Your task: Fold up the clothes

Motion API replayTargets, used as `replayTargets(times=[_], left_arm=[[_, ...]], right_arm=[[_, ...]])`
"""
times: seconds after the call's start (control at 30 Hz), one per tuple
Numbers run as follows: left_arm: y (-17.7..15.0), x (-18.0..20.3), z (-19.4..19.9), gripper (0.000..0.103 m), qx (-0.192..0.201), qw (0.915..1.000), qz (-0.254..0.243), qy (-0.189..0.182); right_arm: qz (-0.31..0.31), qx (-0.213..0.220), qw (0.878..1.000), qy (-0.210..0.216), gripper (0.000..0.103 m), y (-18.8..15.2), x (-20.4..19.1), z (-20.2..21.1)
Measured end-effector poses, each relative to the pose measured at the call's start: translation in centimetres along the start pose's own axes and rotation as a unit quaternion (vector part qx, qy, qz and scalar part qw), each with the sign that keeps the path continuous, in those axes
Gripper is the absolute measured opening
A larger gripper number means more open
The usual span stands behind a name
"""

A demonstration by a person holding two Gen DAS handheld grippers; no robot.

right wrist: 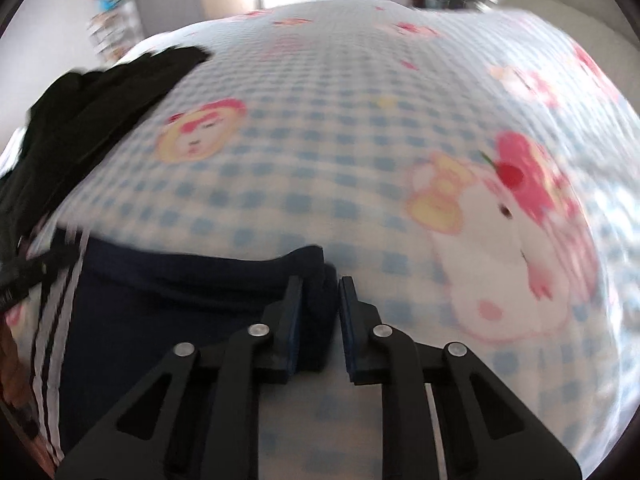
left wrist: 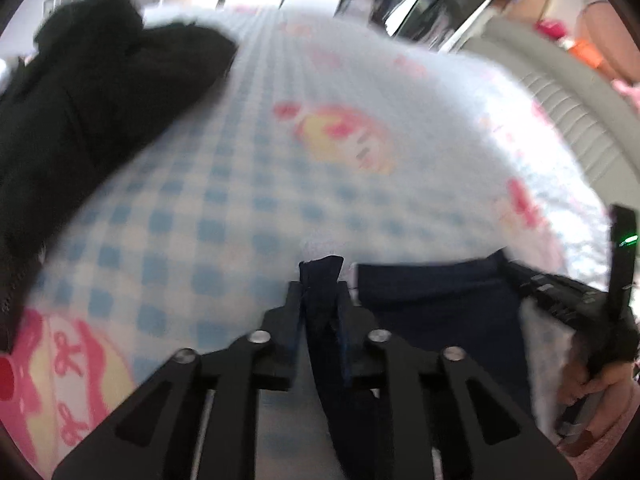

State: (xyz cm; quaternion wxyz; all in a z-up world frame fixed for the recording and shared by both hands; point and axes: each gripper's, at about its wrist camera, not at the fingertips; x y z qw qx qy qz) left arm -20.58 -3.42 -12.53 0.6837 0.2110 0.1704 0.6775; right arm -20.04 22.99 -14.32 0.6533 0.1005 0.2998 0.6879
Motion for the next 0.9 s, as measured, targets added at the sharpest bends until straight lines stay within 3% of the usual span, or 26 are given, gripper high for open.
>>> replayTargets(times=[0.07,0.1,0.17,0.33,0.47,0.53,0.6,0.67,0.73,0.9], left_arm=[[-0.6,0.0,2.0,0.035,0.019,0.9998,-0.002,0.009],[-1.0,0.0,3.4,0.046,0.035,0.9993,-0.003,0.01],[-1.7,-0.3,5.5,0.053,0.046,0.9988,0.016,0.005],[-4.1,-0.2,8.2,0.053,0.03,0.9984,0.041,-0.023],[-8.0,-0.3,9.5,0.052,0.02,0.9959,0.073,-0.05],[-10.1,-0.5,10.1,0.036,0.015,0.994,0.093,-0.056],[-12.3,-0.7,10.6,0.035,0.011,0.9917,0.112,-0.061],[-13.9,-0.8,10.9,0.035,-0.002,0.9882,0.124,-0.091],[-15.2,-0.6,10.9,0.035,-0.016,0.9848,0.122,-0.123],[-16.7,0.1,10.3,0.035,-0.044,0.9822,0.105,-0.149]], right_arm=[[-0.037,-0.006,0.999,0.028,0.027,0.0,1.0,0.4],[-0.044,0.001,0.998,0.043,0.027,-0.1,0.9,1.4],[-0.039,0.01,0.998,0.058,0.027,-0.6,0.0,3.2],[-0.027,-0.001,0.996,0.079,0.028,-3.1,-2.1,6.2],[-0.025,-0.027,0.994,0.102,0.028,-8.1,-3.3,7.5],[-0.026,-0.04,0.994,0.101,0.028,-10.5,-3.5,7.7],[-0.037,-0.051,0.993,0.105,0.028,-12.4,-3.3,7.9],[-0.049,-0.052,0.991,0.114,0.028,-13.7,-3.1,8.4],[-0.048,-0.047,0.991,0.118,0.028,-14.6,-3.3,9.1],[-0.045,-0.046,0.99,0.125,0.032,-15.5,-3.9,9.9]])
Point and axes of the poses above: each gripper's, at about its wrist camera, not at the fingertips, and z roughly against the way its jaws point, x to its right, y to its top, and after that the axes turned 12 degrees about y, right-handed
